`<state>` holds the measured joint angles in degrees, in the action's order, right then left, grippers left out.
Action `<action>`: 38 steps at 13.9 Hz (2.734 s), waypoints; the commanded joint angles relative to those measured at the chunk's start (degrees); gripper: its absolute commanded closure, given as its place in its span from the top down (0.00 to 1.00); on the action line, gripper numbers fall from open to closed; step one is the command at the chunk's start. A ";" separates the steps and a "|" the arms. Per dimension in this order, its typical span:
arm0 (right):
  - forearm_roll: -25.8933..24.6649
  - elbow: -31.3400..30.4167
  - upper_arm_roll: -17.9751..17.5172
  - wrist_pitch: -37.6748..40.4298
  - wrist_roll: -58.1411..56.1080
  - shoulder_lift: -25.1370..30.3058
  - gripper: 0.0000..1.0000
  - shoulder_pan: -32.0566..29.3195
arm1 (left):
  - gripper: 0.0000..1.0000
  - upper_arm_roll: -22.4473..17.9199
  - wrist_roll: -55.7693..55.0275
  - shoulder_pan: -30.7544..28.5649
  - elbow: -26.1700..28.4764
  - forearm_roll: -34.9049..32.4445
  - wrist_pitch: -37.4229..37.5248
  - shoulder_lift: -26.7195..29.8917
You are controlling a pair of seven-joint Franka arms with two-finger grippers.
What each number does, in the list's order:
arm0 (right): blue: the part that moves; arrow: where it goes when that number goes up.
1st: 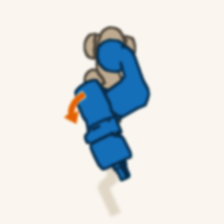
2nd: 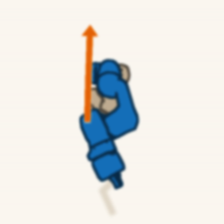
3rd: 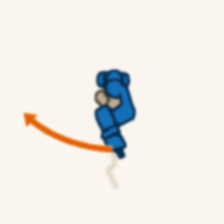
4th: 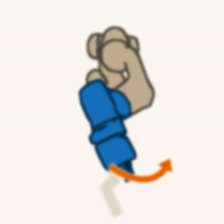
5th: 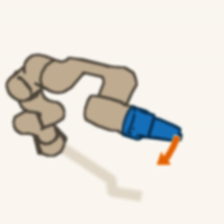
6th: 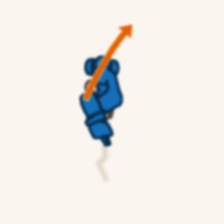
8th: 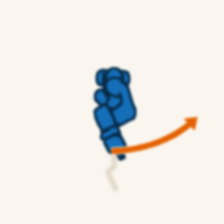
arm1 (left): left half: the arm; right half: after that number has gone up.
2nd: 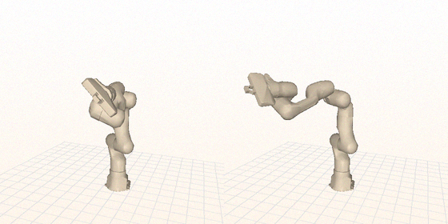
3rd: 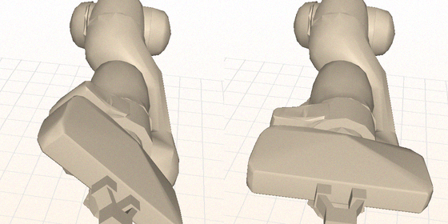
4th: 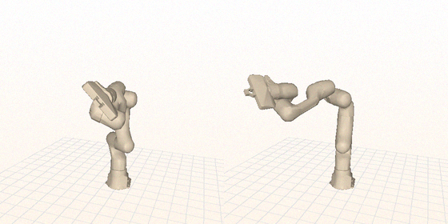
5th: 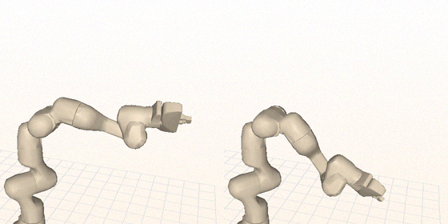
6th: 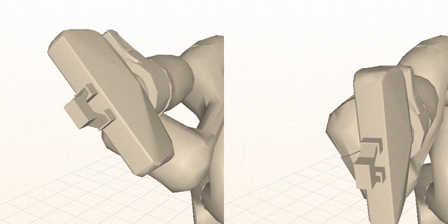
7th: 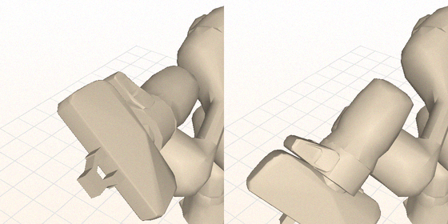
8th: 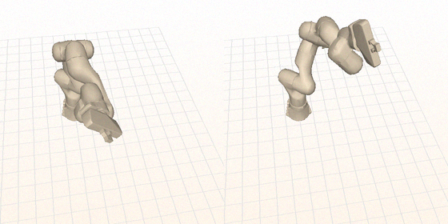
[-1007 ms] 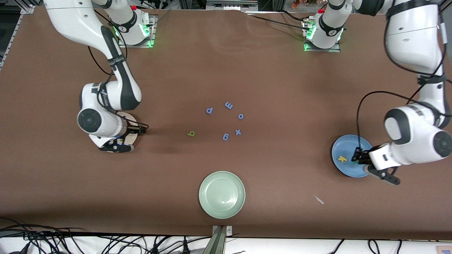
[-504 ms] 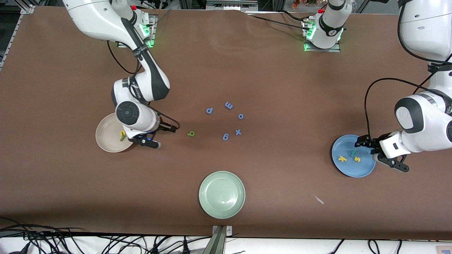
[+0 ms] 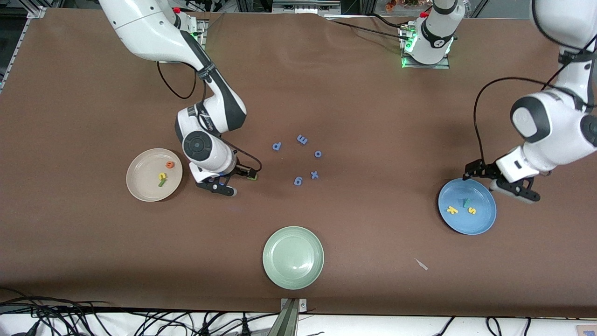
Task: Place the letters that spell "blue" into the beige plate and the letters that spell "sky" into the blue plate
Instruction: 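Move the right gripper to the green d while the left gripper withdraws, then grasp the green d with the right gripper and lift it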
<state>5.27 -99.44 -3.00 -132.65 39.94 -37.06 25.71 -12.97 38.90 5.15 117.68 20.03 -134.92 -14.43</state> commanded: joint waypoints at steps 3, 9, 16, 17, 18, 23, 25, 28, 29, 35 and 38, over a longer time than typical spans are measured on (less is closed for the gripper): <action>0.70 5.12 -0.17 -0.42 0.40 -4.15 1.00 1.71 | 1.00 4.18 -1.10 -2.51 7.56 -1.75 3.41 19.40; 0.62 6.36 -0.08 -1.82 0.31 -6.18 1.00 2.24 | 1.00 13.56 -33.67 -1.72 -4.82 -18.79 21.79 22.16; 0.70 6.36 -0.17 -2.00 0.40 -6.53 0.64 2.33 | 1.00 14.29 -44.34 -2.51 -18.97 -22.14 41.76 22.07; 0.70 6.36 -0.08 -2.00 0.40 -6.53 0.59 2.33 | 1.00 13.85 -44.69 -3.03 -19.41 -22.14 41.84 21.98; 0.70 6.36 -0.08 -2.00 0.40 -6.53 0.53 2.33 | 1.00 13.76 -45.31 -3.47 -19.42 -21.96 41.93 21.98; 0.62 6.36 -0.08 -2.09 0.22 -6.62 0.42 2.24 | 1.00 14.37 -52.08 -2.43 -19.42 -21.43 45.00 19.89; 0.62 6.36 -0.08 -3.58 0.14 -6.62 0.38 2.24 | 1.00 16.12 -52.17 -2.07 -19.77 -21.43 45.01 17.08; 0.62 6.36 -0.08 -3.58 0.14 -6.62 0.33 2.24 | 1.00 18.68 -56.46 -1.98 -22.57 -21.44 44.92 14.09; 0.70 6.36 -0.08 -3.67 0.22 -6.62 0.32 2.24 | 1.00 18.68 -56.56 -1.98 -24.50 -21.35 45.18 13.03; 0.44 7.59 0.09 -0.96 -1.35 -5.83 0.28 1.80 | 1.00 18.07 -56.30 -3.91 -25.31 -20.91 46.50 12.93; -0.26 7.68 1.40 5.09 -6.51 -2.68 0.28 1.63 | 1.00 18.07 -56.04 -5.15 -25.31 -20.03 46.50 12.93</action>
<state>5.12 -92.08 -2.44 -132.15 37.68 -42.19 27.71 4.85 -16.99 0.57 94.30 -0.10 -89.86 -0.59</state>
